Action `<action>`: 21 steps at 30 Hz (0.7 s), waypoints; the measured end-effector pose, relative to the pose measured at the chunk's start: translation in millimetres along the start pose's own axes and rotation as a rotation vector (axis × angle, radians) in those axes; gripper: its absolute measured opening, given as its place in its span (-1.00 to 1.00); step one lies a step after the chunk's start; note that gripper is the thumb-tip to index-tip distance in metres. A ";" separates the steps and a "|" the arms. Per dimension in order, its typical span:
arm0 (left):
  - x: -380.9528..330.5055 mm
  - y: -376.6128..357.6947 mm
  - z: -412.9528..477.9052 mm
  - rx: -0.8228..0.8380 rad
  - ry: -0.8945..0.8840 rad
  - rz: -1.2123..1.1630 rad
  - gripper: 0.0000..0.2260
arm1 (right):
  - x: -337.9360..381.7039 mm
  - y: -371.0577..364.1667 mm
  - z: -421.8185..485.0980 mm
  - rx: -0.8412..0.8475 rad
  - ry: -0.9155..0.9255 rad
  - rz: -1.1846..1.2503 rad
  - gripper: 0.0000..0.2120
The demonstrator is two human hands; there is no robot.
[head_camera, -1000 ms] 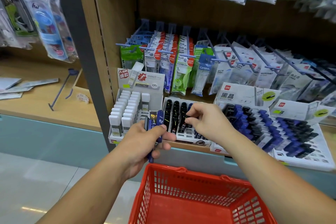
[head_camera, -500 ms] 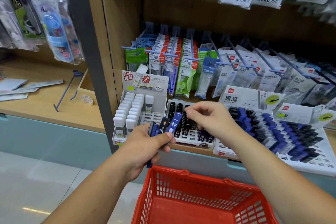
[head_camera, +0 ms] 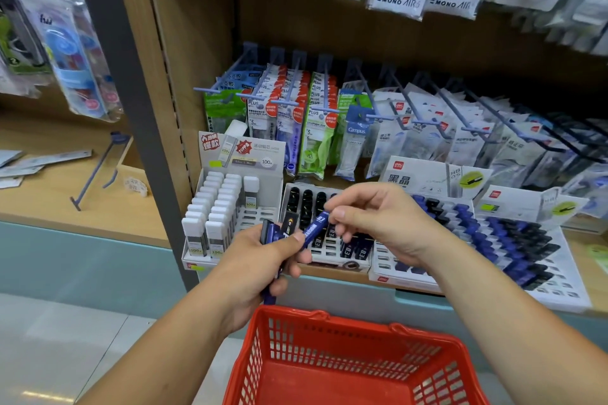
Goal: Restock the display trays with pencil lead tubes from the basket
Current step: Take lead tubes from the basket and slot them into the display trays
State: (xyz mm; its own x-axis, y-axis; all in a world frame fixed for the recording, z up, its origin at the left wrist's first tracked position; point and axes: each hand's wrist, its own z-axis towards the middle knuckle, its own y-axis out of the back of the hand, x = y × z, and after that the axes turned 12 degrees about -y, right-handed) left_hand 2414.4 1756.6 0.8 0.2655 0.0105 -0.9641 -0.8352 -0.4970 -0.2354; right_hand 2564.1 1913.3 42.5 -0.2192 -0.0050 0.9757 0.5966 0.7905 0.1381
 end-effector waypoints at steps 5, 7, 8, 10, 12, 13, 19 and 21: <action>1.7 -11.5 1.4 -0.022 0.032 -0.118 -0.82 | -4.6 10.1 0.5 -0.087 0.002 -0.102 -0.74; 0.2 -13.3 2.3 -0.040 0.061 -0.213 -0.86 | -4.7 12.8 -1.2 -0.010 0.014 -0.030 -0.76; -0.4 -13.7 3.2 -0.044 0.075 -0.259 -0.87 | -5.6 13.6 -1.3 0.025 0.017 0.024 -0.75; -1.3 -14.8 4.9 -0.046 0.085 -0.296 -0.88 | -5.8 12.8 -0.5 0.029 0.007 0.077 -0.73; 0.5 -15.4 5.9 -0.060 0.072 -0.219 -0.86 | -4.6 12.8 1.4 -0.049 -0.012 0.092 -0.75; 2.6 -15.4 6.1 -0.073 0.068 -0.145 -0.83 | -3.7 14.3 3.0 -0.109 -0.026 0.105 -0.76; 4.9 -9.6 5.7 -0.068 0.101 0.022 -0.83 | -4.9 25.0 11.5 -0.434 -0.006 -0.353 -0.86; 2.1 -9.7 4.2 -0.049 0.093 0.029 -0.86 | -12.7 21.3 15.1 -0.422 -0.030 -0.486 -0.86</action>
State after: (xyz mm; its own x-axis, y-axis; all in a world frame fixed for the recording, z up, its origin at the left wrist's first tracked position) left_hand 2421.0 1765.1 0.5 0.2870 -0.0839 -0.9543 -0.8191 -0.5380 -0.1990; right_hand 2567.9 1939.5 30.5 -0.5588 -0.2795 0.7808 0.6752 0.3934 0.6240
